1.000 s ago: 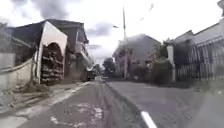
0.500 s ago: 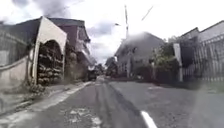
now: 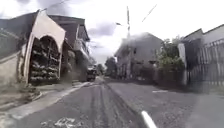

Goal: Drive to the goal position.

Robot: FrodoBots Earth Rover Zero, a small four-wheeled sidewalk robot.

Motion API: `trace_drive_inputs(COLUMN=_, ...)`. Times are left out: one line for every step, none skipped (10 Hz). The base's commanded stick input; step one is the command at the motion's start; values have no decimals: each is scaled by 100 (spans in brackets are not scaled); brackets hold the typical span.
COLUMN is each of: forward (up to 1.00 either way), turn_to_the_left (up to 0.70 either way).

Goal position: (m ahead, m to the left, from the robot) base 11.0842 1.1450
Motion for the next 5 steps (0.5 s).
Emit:
trace_drive_inputs(forward=85, turn_to_the_left=0)
trace_drive_inputs(forward=85, turn_to_the_left=0)
trace_drive_inputs(forward=85, turn_to_the_left=0)
trace_drive_inputs(forward=85, turn_to_the_left=0)
trace_drive_inputs(forward=85, turn_to_the_left=0)
